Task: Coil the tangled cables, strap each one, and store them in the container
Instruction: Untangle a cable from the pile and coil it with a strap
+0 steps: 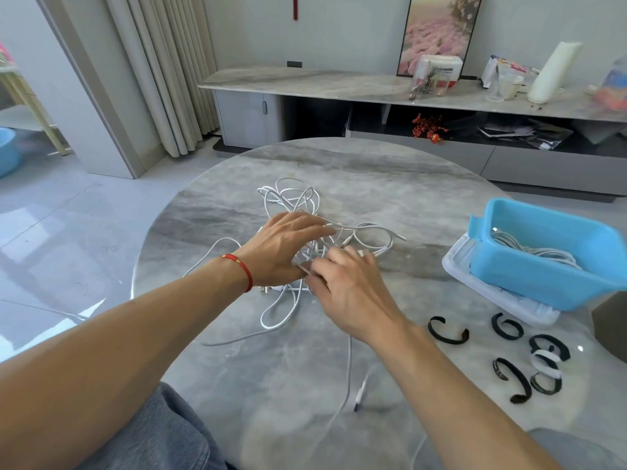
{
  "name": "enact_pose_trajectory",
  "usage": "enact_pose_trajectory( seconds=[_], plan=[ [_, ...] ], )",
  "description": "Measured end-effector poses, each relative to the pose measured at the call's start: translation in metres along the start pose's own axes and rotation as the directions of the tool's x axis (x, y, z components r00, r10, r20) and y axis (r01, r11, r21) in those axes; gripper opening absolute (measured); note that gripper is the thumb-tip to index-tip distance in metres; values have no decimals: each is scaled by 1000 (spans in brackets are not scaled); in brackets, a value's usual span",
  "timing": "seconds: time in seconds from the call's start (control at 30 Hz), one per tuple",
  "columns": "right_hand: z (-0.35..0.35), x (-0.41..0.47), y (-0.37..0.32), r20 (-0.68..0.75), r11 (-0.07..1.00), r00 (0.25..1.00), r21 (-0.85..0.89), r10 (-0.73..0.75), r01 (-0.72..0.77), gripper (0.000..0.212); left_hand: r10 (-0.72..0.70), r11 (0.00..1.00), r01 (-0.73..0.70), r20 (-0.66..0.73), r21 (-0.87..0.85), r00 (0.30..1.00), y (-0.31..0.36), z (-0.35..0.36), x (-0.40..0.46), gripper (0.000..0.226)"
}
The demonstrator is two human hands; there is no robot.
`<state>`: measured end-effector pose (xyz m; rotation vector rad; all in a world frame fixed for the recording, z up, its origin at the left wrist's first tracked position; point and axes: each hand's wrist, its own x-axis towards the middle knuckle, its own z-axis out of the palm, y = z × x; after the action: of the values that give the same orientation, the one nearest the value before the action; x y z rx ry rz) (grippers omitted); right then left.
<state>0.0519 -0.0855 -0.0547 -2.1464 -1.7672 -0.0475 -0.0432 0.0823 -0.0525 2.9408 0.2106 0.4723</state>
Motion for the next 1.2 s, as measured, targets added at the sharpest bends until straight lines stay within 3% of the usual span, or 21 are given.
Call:
enact_pose_trajectory(
  seconds=[0.07,0.1,0.2,0.27,0.3,0.33,0.37,0.43,0.47,0.5,0.6,0.67,0.77,0.87,0.97,1.03,1.1,1.2],
  plan=[
    [-9,3,-2,29,939,997,337,66,-71,23,-11,1000,11,0,15,1000,-4,2,-1,63],
    [-18,3,-2,24,854,996,514,84,-84,23,-18,1000,18,-2,16,1000,-6,4,-2,63],
    [-45,-2,2,11,465,999,885,33,-25,27,-38,999,38,12,18,999,-14,7,-1,67],
    [-55,-5,5,-3,146,1000,989,-4,4,28,-35,999,34,14,23,999,-16,8,0,71],
    [-58,-6,4,8,30,999,999,45,-9,29,-30,999,30,22,36,999,-16,8,0,74],
    [-59,-7,3,21,19,990,1000,139,-24,30,-26,998,23,39,60,999,-16,8,1,76],
    [-58,-8,4,-7,150,966,988,258,-33,31,-27,996,22,52,84,998,-17,8,2,78],
    [-53,-8,10,-146,609,919,784,367,-119,30,-47,995,42,49,90,998,-18,7,2,81],
    [-50,-8,12,-162,758,919,625,358,-185,25,-53,996,50,40,80,998,-17,7,2,82],
    [-48,-9,10,-112,839,940,493,323,-230,19,-54,996,52,28,71,998,-17,6,2,82],
    [-34,-13,1,104,966,965,73,239,-247,39,-41,998,41,-11,47,999,-12,6,1,78],
    [-27,-14,-8,64,976,976,-84,206,-200,33,-38,999,39,-35,26,999,-12,7,0,75],
    [-25,-10,-13,-43,981,984,-78,173,-176,23,-44,999,45,-45,9,998,-17,5,-3,75],
    [-31,-6,-7,-155,980,969,82,195,-184,27,-55,997,56,-30,44,998,-21,6,-6,78],
    [-43,-6,0,-106,919,972,360,208,-157,25,-66,996,67,-27,61,997,-23,7,-4,78],
    [-55,-8,3,-120,807,956,570,267,-154,26,-61,994,61,-11,87,998,-23,6,-1,77],
    [-66,-10,3,-102,622,947,775,305,-117,27,-46,995,47,-13,87,999,-22,5,2,76],
    [-72,-11,1,-71,378,953,925,295,-48,28,-4,999,6,-57,50,998,-18,5,4,74]
  ],
)
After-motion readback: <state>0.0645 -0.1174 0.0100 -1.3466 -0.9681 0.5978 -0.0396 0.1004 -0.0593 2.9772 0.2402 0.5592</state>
